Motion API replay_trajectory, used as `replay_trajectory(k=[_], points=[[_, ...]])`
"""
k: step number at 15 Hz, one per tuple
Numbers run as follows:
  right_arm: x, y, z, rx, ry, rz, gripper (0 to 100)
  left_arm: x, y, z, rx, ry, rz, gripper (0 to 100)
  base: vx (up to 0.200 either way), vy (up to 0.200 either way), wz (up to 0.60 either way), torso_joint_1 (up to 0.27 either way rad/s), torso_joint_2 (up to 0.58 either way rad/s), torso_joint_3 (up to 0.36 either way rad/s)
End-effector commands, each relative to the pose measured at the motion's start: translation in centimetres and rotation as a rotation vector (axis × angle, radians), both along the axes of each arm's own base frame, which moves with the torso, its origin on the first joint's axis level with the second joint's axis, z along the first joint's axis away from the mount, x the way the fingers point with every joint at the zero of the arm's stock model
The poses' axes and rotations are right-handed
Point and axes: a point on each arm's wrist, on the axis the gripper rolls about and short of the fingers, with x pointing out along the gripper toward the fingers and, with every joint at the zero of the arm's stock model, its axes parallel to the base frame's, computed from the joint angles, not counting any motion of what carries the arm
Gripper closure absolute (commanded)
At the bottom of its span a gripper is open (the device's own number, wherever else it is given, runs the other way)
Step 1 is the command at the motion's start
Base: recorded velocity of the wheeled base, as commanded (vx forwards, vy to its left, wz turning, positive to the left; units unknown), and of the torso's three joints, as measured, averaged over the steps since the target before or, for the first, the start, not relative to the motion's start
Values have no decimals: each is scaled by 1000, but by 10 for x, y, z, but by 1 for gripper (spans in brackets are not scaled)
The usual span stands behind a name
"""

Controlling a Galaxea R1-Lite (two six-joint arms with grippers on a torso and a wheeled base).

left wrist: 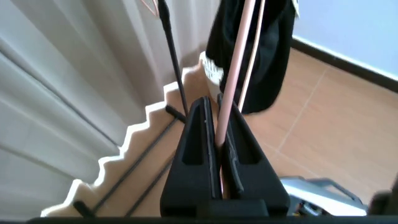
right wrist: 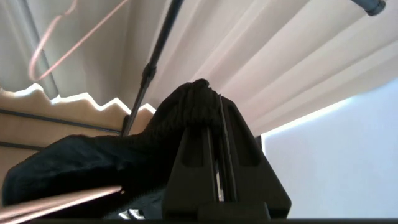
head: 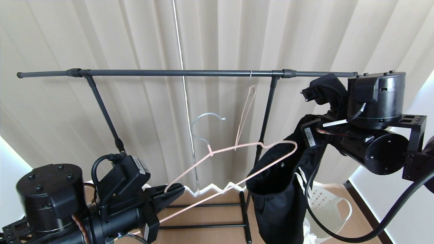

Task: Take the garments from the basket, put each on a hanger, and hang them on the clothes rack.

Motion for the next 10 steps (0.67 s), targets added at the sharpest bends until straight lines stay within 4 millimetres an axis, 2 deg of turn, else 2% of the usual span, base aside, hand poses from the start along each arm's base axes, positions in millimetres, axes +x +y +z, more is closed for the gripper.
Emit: replay_trajectory(k=[1,5,10], points=[[3,-1,-3,-5,10,-5,100,7,-5,-9,7,16,5,100,0,0,0,0,0,0],[5,8,-7,-5,15,12,100,12,-19,-19,7,-5,24,100,0,0,0,0,0,0],[2,19,-5,44,5,31,100,13,-29,-20,-74,8,47,100,0,0,0,0,0,0]])
